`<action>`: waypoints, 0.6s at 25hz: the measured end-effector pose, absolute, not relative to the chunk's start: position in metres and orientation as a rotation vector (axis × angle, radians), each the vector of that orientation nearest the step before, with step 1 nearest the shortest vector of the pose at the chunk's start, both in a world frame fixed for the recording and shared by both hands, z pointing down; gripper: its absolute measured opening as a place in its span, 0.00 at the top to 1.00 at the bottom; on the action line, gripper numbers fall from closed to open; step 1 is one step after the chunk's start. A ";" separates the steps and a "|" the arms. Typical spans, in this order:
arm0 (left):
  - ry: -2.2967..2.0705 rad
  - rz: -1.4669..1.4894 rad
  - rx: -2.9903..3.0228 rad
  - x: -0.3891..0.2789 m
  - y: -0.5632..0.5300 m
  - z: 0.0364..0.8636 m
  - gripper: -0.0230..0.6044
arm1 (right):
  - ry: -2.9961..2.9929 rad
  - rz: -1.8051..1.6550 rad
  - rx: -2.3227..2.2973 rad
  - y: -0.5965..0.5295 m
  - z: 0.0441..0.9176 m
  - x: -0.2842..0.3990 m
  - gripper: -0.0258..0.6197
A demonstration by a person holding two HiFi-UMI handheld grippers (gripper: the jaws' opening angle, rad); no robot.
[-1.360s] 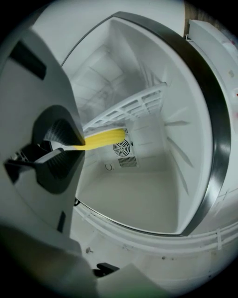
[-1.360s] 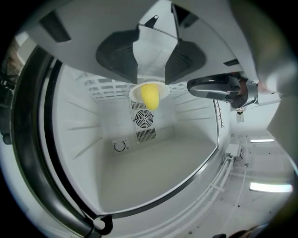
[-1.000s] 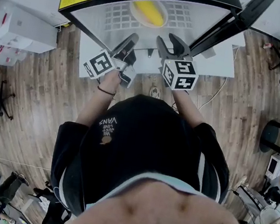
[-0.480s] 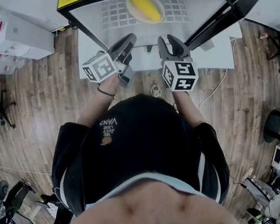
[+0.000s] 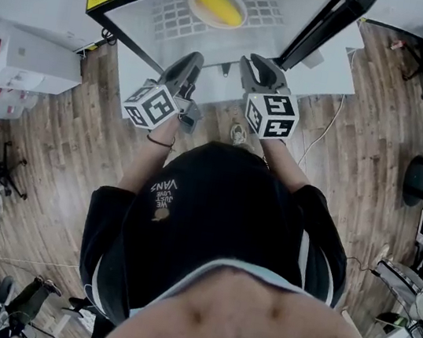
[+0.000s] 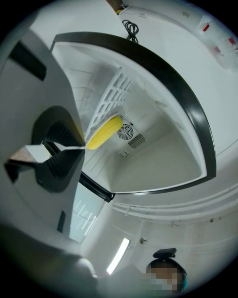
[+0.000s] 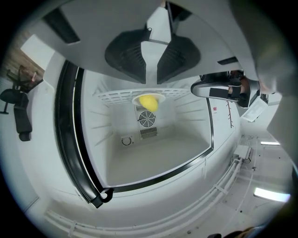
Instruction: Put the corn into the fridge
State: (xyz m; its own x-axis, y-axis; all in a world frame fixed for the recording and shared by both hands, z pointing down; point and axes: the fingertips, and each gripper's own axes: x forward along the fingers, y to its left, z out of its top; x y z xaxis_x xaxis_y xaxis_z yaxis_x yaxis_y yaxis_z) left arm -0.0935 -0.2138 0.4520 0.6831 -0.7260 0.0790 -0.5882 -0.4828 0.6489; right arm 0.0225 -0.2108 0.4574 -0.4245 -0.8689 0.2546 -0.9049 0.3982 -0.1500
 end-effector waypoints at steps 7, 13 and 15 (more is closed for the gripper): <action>-1.015 -0.239 2.249 -0.097 -0.202 0.457 0.91 | -2.502 0.400 1.614 -0.199 0.460 0.021 0.89; -1.024 -0.209 2.275 -0.099 -0.192 0.459 0.91 | -2.486 0.403 1.618 -0.189 0.463 0.018 0.90; -1.030 -0.199 2.289 -0.100 -0.190 0.459 0.91 | -2.478 0.406 1.618 -0.186 0.466 0.018 0.91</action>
State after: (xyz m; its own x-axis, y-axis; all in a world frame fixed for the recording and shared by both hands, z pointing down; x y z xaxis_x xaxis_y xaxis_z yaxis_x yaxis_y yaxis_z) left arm -0.0996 -0.1901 0.4588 0.6855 -0.7198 0.1089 -0.6278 -0.5088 0.5891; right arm 0.0182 -0.1857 0.4657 -0.4052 -0.8722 0.2740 -0.9140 0.3803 -0.1411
